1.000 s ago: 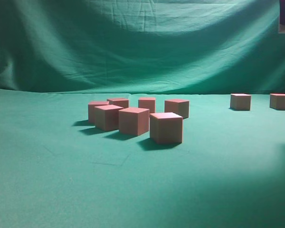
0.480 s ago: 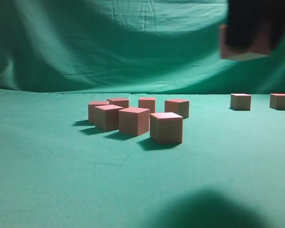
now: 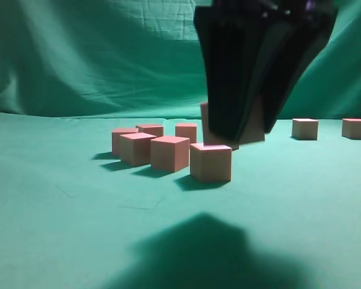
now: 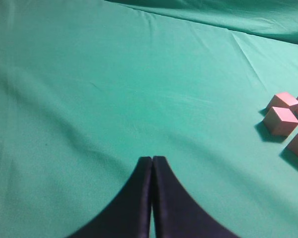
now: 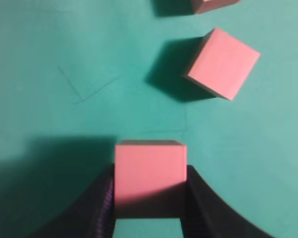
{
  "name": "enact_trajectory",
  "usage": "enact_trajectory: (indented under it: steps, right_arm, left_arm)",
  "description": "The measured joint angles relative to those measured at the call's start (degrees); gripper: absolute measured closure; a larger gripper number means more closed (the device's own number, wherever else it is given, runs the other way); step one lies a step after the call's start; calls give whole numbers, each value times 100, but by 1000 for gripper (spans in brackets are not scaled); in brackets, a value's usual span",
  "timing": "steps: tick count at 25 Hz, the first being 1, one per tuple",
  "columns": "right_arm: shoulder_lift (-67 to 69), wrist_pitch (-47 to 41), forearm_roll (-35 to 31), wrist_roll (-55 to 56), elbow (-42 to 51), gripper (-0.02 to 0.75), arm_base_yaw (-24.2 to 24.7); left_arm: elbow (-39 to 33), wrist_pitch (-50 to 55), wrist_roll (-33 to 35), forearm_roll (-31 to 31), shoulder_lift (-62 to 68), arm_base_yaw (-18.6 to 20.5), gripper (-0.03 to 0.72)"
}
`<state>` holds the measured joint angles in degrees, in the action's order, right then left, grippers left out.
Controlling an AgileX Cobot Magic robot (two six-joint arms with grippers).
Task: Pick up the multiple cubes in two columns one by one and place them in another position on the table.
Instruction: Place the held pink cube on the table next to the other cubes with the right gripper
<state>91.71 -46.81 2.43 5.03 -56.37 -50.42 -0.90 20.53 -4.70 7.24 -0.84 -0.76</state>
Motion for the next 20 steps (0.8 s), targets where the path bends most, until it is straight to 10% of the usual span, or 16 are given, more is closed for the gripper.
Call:
enact_trajectory:
  steps: [20]
  right_arm:
    - [1006,364,245,-125,-345,469,0]
  left_arm:
    - [0,0,0,0,0,0,688]
